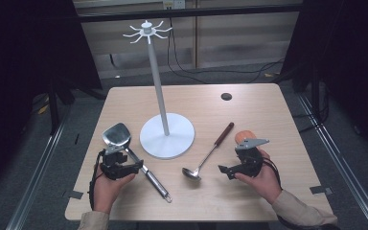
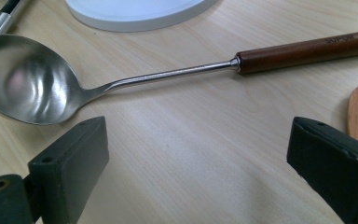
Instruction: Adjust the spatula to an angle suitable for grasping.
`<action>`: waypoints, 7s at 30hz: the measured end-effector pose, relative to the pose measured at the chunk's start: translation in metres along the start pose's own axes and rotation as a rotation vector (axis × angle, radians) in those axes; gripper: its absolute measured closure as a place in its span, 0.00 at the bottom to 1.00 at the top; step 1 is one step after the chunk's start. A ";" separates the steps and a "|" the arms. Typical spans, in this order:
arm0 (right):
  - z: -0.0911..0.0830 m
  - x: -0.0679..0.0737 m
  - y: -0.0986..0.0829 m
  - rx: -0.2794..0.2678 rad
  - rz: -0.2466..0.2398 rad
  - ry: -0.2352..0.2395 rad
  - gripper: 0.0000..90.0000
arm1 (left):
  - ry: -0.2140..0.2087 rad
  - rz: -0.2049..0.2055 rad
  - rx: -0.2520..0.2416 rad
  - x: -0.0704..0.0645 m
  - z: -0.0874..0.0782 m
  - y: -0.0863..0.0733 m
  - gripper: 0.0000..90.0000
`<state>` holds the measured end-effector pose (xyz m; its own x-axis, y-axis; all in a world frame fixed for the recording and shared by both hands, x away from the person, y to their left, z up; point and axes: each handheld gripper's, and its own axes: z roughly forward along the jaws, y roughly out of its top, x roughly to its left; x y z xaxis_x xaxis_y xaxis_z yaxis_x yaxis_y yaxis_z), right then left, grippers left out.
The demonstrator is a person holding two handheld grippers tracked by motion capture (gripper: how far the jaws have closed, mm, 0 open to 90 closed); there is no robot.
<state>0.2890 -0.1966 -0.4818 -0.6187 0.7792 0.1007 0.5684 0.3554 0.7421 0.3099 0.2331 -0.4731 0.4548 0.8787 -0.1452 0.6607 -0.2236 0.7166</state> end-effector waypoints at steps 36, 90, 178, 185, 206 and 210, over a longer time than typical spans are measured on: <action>0.004 0.002 0.003 0.005 -0.010 0.009 0.06 | -0.191 0.140 0.124 -0.013 0.009 -0.001 1.00; -0.001 -0.001 -0.003 0.011 0.001 0.003 0.05 | -0.353 0.637 0.228 -0.056 0.022 0.009 0.57; -0.002 -0.003 -0.006 0.012 0.011 0.014 0.05 | -0.487 0.606 0.187 -0.072 0.033 -0.003 0.45; 0.006 0.002 0.000 0.012 -0.013 0.033 0.05 | -0.491 0.586 0.202 -0.077 0.027 -0.008 0.54; 0.007 0.001 0.003 0.002 -0.010 0.037 0.05 | -0.530 0.627 0.238 -0.099 0.028 -0.006 0.70; 0.005 0.000 0.002 0.004 -0.004 0.035 0.05 | -0.537 0.681 0.224 -0.099 0.028 -0.006 0.61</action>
<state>0.2929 -0.1934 -0.4836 -0.6394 0.7593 0.1212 0.5680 0.3601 0.7401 0.2776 0.1355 -0.4819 0.9720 0.2223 -0.0768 0.2210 -0.7511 0.6221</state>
